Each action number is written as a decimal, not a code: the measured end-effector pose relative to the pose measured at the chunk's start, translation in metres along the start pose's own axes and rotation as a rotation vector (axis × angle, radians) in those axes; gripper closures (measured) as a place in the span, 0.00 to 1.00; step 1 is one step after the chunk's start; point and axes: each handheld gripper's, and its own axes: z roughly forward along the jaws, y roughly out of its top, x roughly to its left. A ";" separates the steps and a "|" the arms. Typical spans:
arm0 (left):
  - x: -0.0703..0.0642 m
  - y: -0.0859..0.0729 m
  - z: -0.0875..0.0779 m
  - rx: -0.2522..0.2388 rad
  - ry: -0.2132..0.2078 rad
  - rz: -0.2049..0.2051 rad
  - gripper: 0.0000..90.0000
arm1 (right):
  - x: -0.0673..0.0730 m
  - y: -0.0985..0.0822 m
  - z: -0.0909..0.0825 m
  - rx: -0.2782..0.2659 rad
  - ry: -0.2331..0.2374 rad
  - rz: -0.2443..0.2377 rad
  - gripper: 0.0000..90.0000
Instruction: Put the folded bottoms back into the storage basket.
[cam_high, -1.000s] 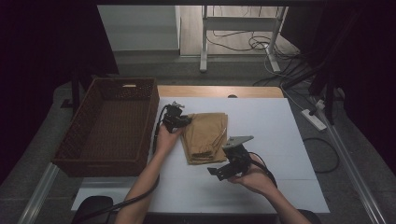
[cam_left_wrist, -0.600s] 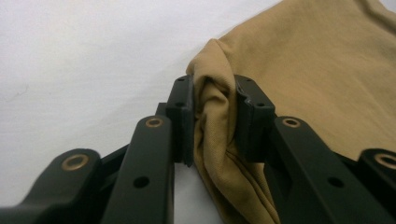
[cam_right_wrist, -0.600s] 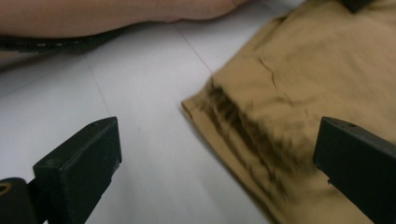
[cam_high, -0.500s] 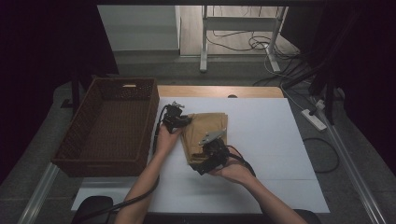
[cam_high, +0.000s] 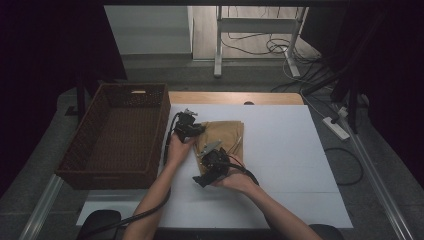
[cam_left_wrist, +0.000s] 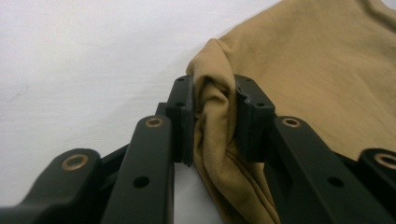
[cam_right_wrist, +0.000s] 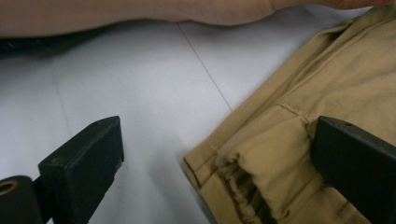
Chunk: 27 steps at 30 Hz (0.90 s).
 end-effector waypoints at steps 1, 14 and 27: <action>0.000 0.000 0.000 0.000 0.000 0.000 0.78 | 0.001 -0.001 0.001 0.005 -0.015 -0.018 0.06; 0.001 0.000 0.000 0.004 -0.007 -0.005 0.78 | -0.002 -0.003 -0.004 0.028 -0.152 -0.101 0.56; 0.003 0.001 0.000 0.007 -0.019 -0.019 0.79 | -0.017 0.002 -0.010 0.037 -0.084 -0.069 0.79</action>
